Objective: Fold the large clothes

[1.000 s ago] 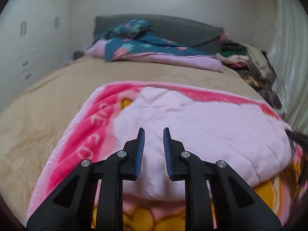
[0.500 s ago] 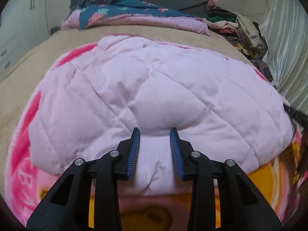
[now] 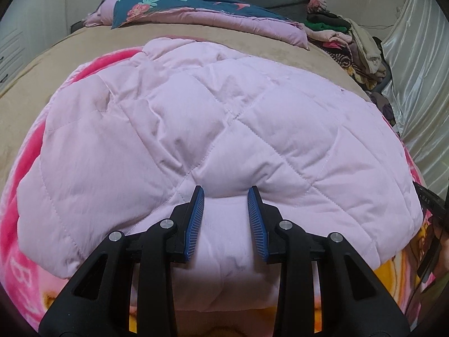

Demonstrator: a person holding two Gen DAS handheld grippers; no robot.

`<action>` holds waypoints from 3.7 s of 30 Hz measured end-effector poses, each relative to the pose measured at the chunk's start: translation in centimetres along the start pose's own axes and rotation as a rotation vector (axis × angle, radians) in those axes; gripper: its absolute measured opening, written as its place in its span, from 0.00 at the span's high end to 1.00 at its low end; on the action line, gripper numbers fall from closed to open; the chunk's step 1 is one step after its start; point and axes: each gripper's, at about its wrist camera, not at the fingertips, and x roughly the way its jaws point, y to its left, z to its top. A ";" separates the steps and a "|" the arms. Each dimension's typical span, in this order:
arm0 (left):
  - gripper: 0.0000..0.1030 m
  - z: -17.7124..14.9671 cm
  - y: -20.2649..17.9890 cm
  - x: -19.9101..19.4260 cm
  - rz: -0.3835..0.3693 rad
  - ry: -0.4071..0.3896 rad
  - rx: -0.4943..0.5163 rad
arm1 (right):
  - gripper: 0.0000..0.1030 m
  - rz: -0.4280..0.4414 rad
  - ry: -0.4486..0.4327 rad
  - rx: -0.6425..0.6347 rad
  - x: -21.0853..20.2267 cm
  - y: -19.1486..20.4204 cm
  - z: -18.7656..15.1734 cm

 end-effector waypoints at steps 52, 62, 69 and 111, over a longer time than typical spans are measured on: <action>0.09 -5.6 -3.9 -16.0 0.032 -0.219 0.060 | 0.04 0.313 -0.256 -0.035 -23.1 4.0 -8.2; 0.09 -8.3 -2.4 -16.3 0.066 -0.203 0.028 | 0.04 0.336 -0.243 -0.022 -24.2 4.3 -10.4; 0.09 -9.3 -1.0 -14.3 0.104 -0.153 0.003 | 0.04 0.306 -0.192 0.013 -22.2 4.1 -11.6; 0.09 -5.1 8.6 -2.1 -0.141 -0.061 -0.628 | 0.04 0.405 0.004 0.564 -4.9 -2.3 -7.8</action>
